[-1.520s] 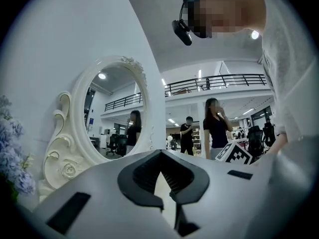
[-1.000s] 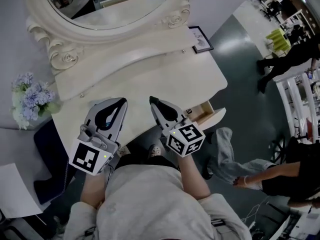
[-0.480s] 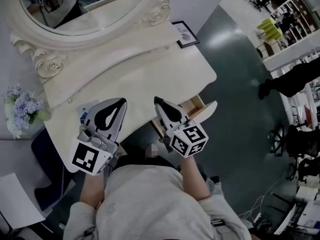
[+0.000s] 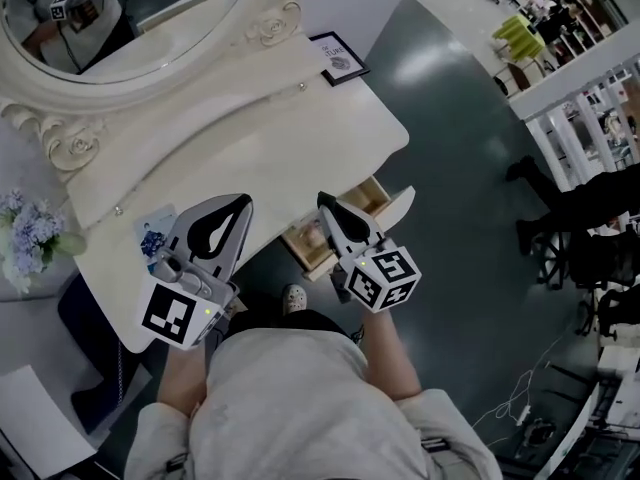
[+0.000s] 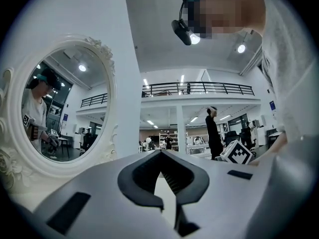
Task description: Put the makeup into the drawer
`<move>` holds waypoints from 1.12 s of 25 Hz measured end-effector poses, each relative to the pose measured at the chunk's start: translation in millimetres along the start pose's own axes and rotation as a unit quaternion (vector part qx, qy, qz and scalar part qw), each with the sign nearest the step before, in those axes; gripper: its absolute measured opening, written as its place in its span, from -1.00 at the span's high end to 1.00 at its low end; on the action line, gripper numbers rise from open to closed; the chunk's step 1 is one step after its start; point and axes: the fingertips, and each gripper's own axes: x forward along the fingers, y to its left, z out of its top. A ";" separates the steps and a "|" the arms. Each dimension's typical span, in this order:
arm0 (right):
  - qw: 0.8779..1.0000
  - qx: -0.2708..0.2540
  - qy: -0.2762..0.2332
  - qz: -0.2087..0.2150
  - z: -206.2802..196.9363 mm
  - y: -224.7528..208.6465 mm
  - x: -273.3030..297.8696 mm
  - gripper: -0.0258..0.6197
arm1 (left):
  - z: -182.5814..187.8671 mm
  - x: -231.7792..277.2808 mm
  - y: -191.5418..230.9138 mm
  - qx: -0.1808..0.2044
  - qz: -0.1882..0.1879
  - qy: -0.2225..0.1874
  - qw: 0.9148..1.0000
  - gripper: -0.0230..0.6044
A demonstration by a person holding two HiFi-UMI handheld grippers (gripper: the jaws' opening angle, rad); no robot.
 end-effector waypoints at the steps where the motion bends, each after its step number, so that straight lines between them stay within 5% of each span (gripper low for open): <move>1: 1.000 0.001 0.002 -0.005 -1.9 -4.4 -3.4 0.78 | -0.1 2.3 -3.0 0.000 -0.003 0.001 1.000 0.89; 13: 0.995 0.034 0.069 -0.058 -64.4 -58.7 -31.1 0.78 | -9.6 19.4 -29.5 -0.006 -0.016 0.009 1.000 0.89; 28: 0.980 0.014 0.187 -0.061 -136.5 -95.4 -25.6 0.78 | -17.1 16.7 -43.0 -0.011 0.016 0.009 1.000 0.89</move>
